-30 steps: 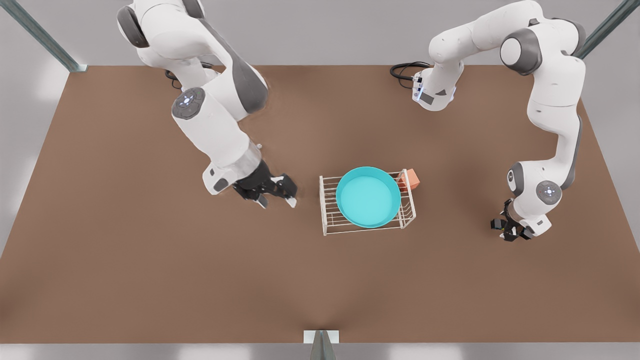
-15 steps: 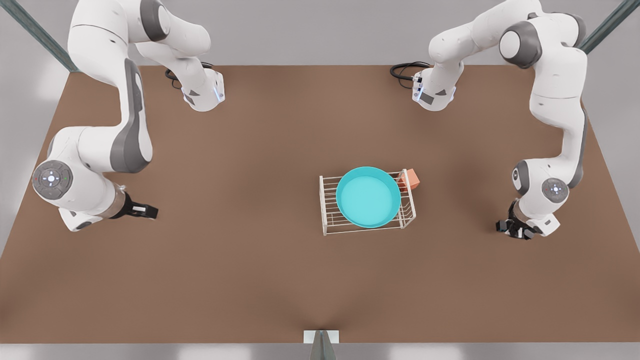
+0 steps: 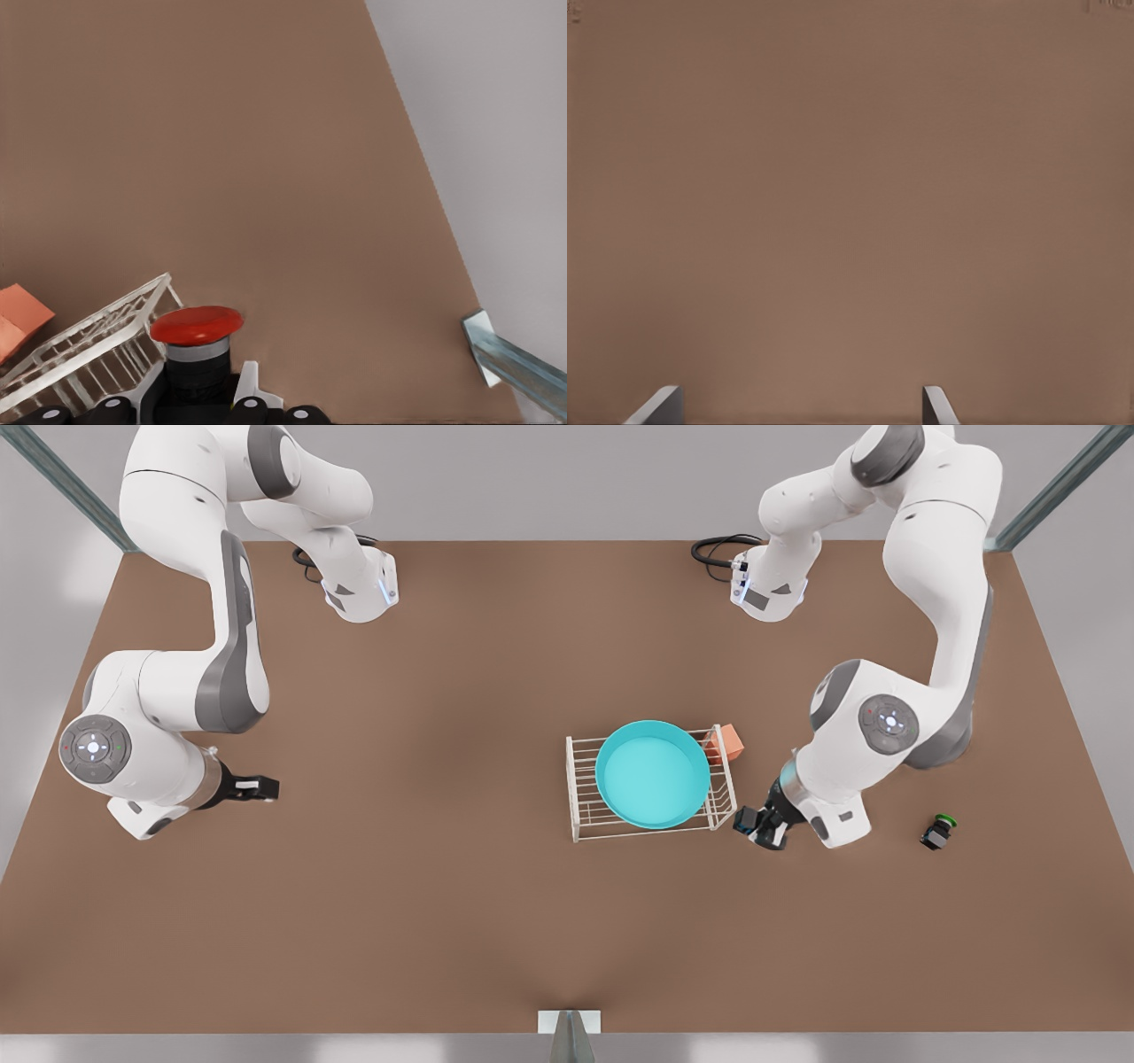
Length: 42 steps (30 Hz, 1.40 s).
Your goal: Place the plate on the shelf with right arm and place the red button switch in the plate with left arm
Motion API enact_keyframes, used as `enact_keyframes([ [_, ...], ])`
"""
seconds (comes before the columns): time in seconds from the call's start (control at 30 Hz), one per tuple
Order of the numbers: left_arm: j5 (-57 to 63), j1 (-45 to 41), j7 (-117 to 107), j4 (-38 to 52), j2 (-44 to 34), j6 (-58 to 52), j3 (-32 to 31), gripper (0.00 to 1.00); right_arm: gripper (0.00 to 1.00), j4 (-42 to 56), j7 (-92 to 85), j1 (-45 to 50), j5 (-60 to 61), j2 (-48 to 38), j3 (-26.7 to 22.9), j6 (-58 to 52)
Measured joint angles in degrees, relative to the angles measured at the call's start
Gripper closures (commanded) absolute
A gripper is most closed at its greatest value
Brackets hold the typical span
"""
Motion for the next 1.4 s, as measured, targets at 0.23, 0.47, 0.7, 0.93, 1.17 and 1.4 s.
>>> enact_keyframes([
  [0.23,3.1,-10.4,-6.2,-1.8,1.6,-6.8,0.0,0.66,0.0,0.0,-2.6,0.0,0.0,0.0,0.0,-0.2],
  [0.47,7.5,-14.1,-10.4,-4.3,2.8,-8.5,0.2,0.0,0.0,0.0,-4.4,0.0,0.0,0.0,0.0,-0.3],
  [0.7,7.6,2.1,0.0,4.9,0.0,-20.1,-8.7,0.0,0.0,0.0,-5.6,0.0,0.0,0.0,0.0,-0.3],
  [0.93,-13.8,-15.2,28.6,0.9,-15.0,-25.5,38.9,0.0,0.0,0.0,-6.4,0.0,0.0,0.0,0.0,-0.3],
  [1.17,-20.0,-17.9,51.0,-0.1,-15.8,-21.8,40.4,0.0,0.0,0.0,-7.0,-0.1,0.0,0.1,0.0,-0.1],
  [1.4,-20.5,-17.8,66.2,0.1,-15.4,-20.5,40.4,0.0,0.0,0.1,-7.4,-0.8,-0.1,0.1,0.0,0.1],
])
